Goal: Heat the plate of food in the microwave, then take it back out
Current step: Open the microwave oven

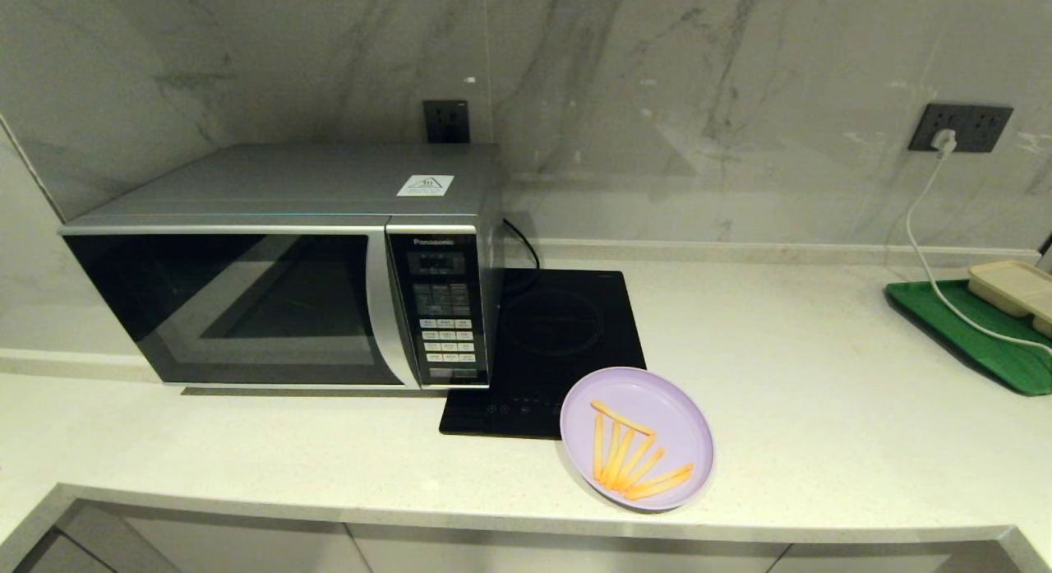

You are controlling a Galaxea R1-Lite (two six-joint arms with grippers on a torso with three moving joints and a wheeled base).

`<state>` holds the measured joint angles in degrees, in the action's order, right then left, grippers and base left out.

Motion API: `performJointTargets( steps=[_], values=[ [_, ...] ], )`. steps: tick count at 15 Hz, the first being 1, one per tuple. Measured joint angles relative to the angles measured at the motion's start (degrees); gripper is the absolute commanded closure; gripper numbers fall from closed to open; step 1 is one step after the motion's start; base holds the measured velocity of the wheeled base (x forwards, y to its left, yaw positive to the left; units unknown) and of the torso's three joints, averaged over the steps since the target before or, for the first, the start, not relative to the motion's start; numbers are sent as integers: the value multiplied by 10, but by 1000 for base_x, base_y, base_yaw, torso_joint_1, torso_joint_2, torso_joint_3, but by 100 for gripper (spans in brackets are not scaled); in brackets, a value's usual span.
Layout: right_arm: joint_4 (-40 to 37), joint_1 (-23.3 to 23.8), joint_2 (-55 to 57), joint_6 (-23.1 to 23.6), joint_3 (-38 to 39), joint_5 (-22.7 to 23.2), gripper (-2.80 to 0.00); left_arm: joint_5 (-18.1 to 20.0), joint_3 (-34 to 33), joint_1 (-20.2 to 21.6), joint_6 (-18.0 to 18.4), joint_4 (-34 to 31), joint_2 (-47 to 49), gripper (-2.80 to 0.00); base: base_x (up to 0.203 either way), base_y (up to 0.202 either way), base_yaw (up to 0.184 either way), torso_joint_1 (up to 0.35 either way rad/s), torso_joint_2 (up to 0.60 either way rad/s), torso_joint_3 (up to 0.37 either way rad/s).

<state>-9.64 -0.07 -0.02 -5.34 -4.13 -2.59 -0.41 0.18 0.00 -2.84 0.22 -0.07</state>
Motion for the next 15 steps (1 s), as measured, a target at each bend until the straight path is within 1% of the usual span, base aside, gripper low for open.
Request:
performJointTargets(
  steps=[12,14,15],
  values=[
    [0,0,0,0,1,0,0,0,0,0,0,0,0,0,0,0,0,0,0,0],
    [0,0,0,0,1,0,0,2,1,0,20,-7,1,0,0,0,0,0,0,0],
    [0,0,0,0,1,0,0,1,1,0,24,-3,1,0,0,0,0,0,0,0]
  ],
)
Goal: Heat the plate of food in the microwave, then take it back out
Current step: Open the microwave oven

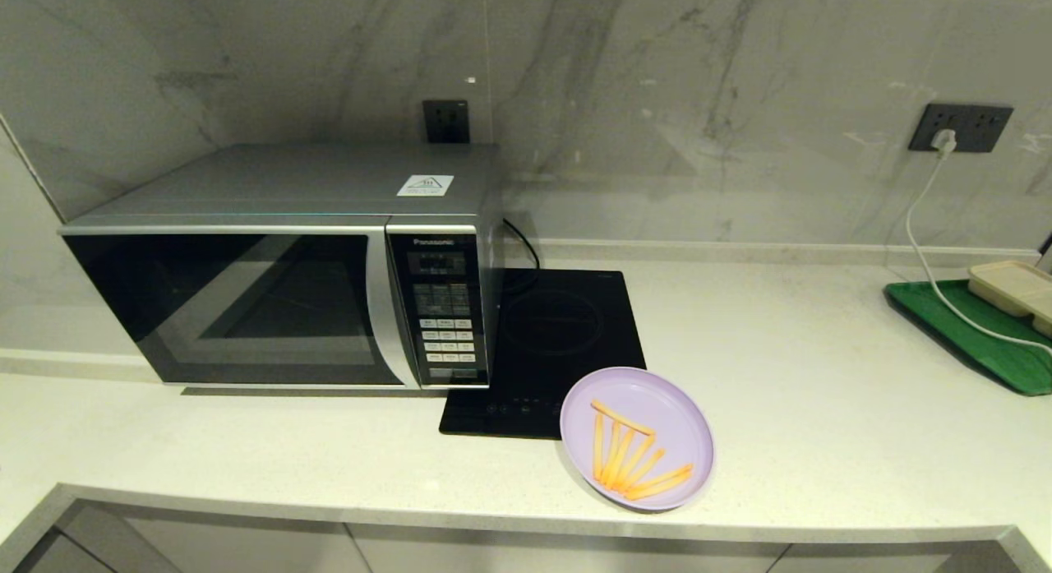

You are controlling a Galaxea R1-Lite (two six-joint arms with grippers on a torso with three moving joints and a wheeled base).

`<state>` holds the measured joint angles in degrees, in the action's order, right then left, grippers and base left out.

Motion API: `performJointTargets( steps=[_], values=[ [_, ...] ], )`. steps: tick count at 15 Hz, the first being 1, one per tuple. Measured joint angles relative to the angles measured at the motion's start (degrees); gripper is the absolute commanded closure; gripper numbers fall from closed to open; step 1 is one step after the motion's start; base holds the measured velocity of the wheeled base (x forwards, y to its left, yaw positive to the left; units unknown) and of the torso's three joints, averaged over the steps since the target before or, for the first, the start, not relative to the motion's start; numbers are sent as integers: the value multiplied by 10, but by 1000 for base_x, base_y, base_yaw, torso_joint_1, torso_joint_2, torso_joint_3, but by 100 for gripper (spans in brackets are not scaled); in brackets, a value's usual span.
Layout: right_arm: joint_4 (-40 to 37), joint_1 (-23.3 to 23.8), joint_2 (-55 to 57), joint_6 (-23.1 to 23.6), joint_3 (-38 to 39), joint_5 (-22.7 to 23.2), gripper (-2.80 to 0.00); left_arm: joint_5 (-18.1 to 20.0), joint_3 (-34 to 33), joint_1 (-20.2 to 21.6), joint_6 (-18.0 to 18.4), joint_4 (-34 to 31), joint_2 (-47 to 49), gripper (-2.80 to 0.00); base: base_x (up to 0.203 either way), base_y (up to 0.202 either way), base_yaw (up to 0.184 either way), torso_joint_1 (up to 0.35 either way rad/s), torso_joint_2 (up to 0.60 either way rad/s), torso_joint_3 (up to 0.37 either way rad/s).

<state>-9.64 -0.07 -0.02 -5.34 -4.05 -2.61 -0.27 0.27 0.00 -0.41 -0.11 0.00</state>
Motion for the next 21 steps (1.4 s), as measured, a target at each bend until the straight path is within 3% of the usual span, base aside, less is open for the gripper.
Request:
performJointTargets(
  steps=[3,6,8,10,12,15,18,21],
  values=[
    [0,0,0,0,0,0,0,4,0,0,18,2,0,0,0,0,0,0,0,0],
    [0,0,0,0,0,0,0,9,1,0,72,2,0,0,0,0,0,0,0,0],
    [0,0,0,0,0,0,0,25,34,0,77,-2,8,0,0,0,0,0,0,0],
    [0,0,0,0,0,0,0,35,116,-1,70,-12,48,0,0,0,0,0,0,0],
    [0,0,0,0,0,0,0,39,261,-14,49,-56,122,0,0,0,0,0,0,0],
    [0,0,0,0,0,0,0,52,461,-65,-24,-166,294,0,0,0,0,0,0,0],
    [0,0,0,0,0,0,0,135,567,-99,-119,-245,476,0,0,0,0,0,0,0],
    [0,0,0,0,0,0,0,308,601,-60,-160,-248,630,0,0,0,0,0,0,0]
  ],
)
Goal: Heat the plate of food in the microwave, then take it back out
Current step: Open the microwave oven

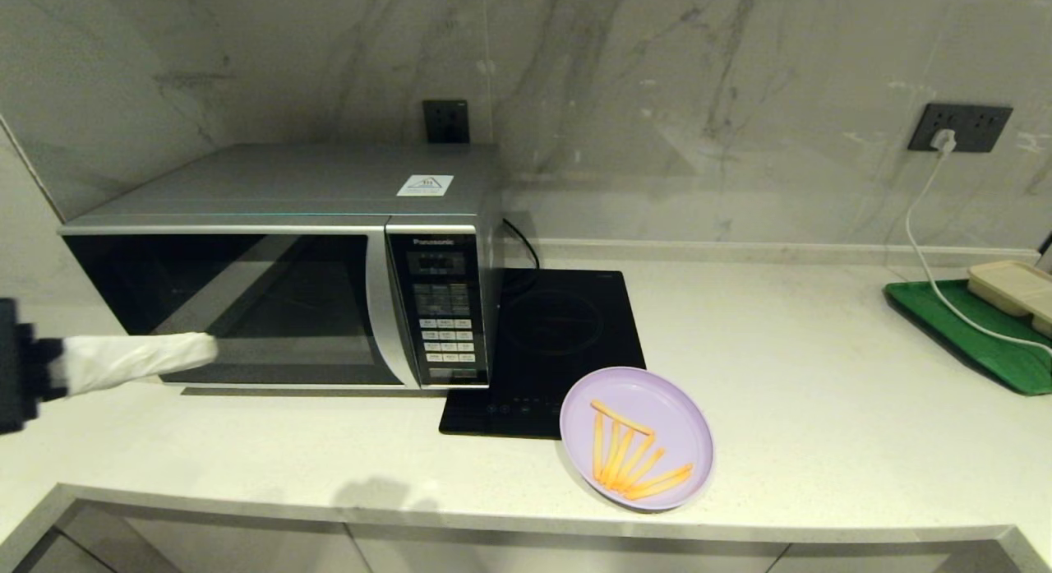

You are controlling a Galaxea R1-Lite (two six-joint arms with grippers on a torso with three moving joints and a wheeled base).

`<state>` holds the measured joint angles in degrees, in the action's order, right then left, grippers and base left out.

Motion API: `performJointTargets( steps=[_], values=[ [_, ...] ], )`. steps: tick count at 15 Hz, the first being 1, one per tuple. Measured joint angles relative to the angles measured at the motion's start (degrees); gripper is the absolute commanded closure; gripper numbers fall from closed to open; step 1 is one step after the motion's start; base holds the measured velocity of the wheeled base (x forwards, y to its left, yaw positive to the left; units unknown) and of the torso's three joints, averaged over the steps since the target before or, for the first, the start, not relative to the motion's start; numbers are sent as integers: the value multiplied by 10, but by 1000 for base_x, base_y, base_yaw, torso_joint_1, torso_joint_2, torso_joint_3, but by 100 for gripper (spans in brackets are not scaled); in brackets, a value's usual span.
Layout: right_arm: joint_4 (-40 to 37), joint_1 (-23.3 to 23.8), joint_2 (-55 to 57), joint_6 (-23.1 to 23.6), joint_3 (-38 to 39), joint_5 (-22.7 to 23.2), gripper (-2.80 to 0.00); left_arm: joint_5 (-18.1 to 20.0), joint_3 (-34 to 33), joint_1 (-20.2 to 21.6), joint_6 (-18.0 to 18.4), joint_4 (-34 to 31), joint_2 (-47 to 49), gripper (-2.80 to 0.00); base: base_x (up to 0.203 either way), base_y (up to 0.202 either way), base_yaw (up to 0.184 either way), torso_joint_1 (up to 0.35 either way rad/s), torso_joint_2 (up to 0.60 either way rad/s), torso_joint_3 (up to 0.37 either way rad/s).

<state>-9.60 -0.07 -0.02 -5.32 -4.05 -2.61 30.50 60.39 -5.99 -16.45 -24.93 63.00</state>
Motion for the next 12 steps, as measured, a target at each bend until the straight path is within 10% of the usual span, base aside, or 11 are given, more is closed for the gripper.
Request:
performJointTargets(
  steps=[6,12],
  values=[
    [0,0,0,0,0,0,0,447,3,133,21,194,204,0,0,0,0,0,0,0],
    [0,0,0,0,0,0,0,487,-2,135,17,225,283,0,0,0,0,0,0,0]
  ],
)
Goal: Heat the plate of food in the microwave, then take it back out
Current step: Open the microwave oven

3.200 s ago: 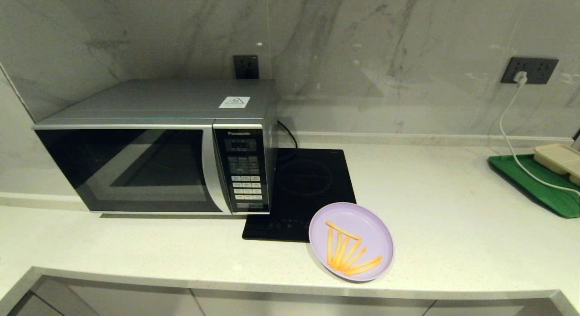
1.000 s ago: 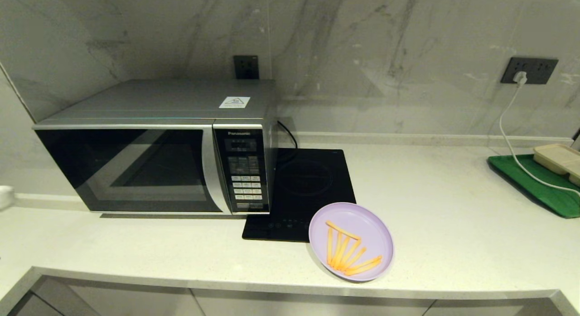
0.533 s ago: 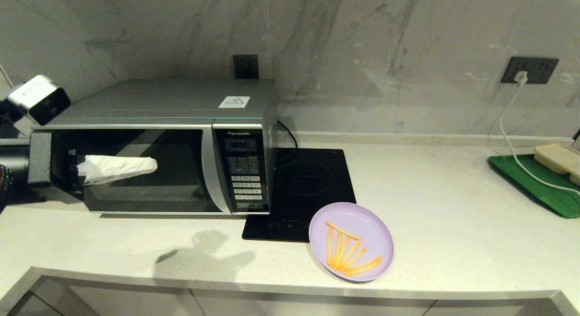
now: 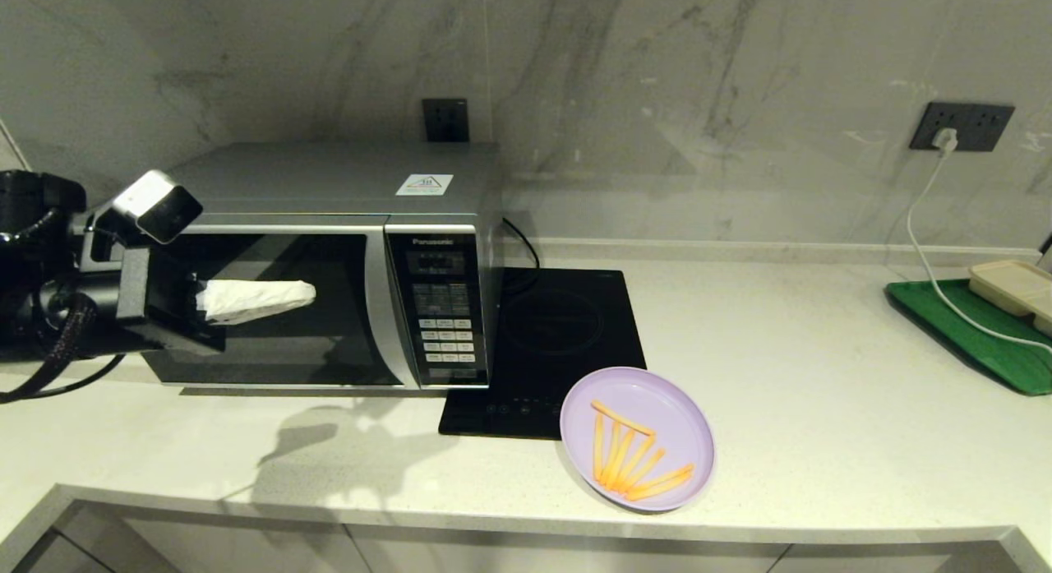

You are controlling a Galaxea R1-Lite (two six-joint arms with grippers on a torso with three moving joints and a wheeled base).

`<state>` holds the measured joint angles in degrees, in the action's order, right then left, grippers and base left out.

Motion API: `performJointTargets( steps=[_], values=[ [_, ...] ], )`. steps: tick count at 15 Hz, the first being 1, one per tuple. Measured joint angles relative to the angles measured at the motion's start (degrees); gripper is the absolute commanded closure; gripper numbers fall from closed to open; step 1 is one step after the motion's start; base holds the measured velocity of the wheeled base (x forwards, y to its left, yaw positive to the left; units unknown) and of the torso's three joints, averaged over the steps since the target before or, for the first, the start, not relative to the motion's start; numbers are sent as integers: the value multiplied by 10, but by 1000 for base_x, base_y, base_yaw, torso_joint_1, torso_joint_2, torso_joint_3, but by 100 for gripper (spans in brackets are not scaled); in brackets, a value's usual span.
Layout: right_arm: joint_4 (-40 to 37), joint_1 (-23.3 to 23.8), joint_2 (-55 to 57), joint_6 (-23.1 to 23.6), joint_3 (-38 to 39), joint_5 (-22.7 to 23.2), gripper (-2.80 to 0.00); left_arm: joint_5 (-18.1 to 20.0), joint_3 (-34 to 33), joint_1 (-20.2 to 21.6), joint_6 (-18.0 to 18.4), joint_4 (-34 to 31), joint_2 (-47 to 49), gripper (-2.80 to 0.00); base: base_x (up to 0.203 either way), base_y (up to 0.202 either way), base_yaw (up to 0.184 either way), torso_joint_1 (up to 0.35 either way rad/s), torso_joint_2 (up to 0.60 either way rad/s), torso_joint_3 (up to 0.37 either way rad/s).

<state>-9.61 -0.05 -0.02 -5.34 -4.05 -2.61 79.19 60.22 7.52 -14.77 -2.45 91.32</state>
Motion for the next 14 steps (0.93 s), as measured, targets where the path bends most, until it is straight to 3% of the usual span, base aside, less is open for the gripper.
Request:
performJointTargets(
  steps=[1,2,7,11,14],
  values=[
    [0,0,0,0,0,0,0,-2,-7,0,2,-10,6,0,0,0,0,0,0,0],
    [0,0,0,0,0,0,0,-4,-17,0,6,-9,13,-280,0,0,0,0,0,0],
    [0,0,0,0,0,0,0,-43,-38,10,96,-1,72,-280,0,0,0,0,0,0],
    [0,0,0,0,0,0,0,-42,-34,19,177,26,122,-280,0,0,0,0,0,0],
    [0,0,0,0,0,0,0,-41,-13,7,194,80,155,-280,0,0,0,0,0,0]
  ],
)
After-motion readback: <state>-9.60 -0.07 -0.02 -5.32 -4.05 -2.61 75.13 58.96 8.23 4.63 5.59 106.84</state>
